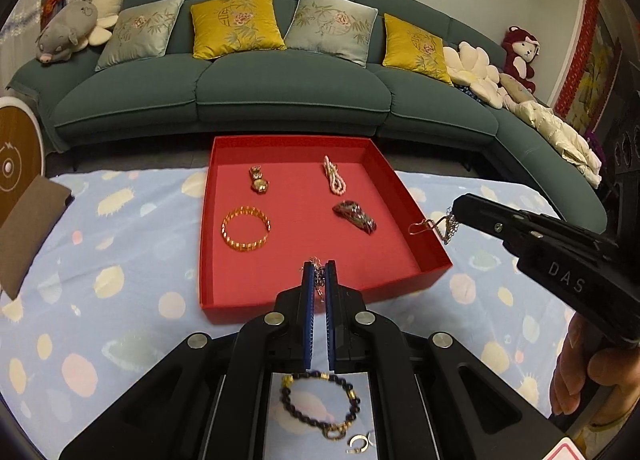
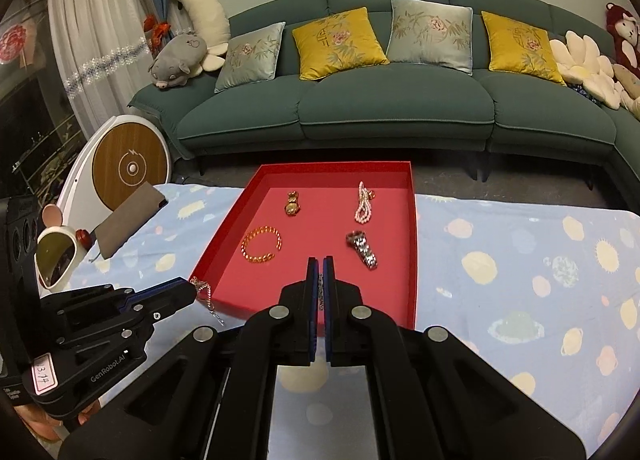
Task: Organize jewelry
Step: 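Carry the earring into the red tray and open the right tool while the left tool drops the silver pendant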
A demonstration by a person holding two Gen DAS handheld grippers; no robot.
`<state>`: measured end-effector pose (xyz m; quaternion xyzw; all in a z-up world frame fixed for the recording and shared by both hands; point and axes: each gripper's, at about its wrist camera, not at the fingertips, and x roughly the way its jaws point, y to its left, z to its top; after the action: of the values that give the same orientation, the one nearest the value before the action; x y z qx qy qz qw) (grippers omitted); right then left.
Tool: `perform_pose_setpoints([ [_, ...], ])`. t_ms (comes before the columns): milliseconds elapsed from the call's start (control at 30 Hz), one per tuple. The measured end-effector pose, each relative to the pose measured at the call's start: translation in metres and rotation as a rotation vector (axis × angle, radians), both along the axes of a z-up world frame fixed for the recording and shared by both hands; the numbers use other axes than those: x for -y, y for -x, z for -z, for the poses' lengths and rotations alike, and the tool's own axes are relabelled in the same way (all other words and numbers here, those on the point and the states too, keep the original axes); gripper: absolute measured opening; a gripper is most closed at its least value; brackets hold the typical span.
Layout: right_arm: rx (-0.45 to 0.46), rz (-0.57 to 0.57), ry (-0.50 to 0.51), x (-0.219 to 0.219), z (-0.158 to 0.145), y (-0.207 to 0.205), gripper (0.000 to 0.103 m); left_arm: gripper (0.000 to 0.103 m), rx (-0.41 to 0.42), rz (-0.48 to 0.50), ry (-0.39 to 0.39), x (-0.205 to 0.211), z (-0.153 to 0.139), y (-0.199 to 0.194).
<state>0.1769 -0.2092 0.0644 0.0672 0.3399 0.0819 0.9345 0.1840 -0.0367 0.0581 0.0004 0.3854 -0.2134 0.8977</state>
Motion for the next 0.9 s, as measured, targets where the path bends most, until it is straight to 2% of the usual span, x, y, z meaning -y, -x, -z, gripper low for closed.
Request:
perform_pose_setpoints([
  [200,-0.038,0.013,0.004,-0.003,0.019,-0.036,0.001,0.003,0.008,-0.031,0.001,0.01,0.007,-0.042],
  [533,-0.089,0.0,0.014,-0.001,0.054,-0.06,0.003,0.004,-0.06,-0.094,-0.022,0.003,0.042,-0.069],
  [567,-0.081,0.001,0.016,-0.002,0.054,-0.06,0.004,0.007,-0.06,-0.105,-0.019,0.001,0.043,-0.069],
  [633,-0.069,0.006,0.014,-0.002,0.053,-0.059,0.011,0.032,-0.063,-0.137,-0.033,-0.001,0.044,-0.071],
  [667,-0.06,0.011,0.007,-0.001,0.051,-0.057,0.015,0.054,-0.053,-0.158,-0.035,-0.004,0.043,-0.069],
  [733,-0.039,0.02,0.002,0.001,0.045,-0.052,0.023,0.057,-0.021,-0.171,-0.023,-0.01,0.039,-0.065],
  [900,-0.003,0.01,0.007,0.004,0.023,-0.024,0.023,0.057,-0.012,-0.171,0.003,-0.025,0.022,-0.051],
])
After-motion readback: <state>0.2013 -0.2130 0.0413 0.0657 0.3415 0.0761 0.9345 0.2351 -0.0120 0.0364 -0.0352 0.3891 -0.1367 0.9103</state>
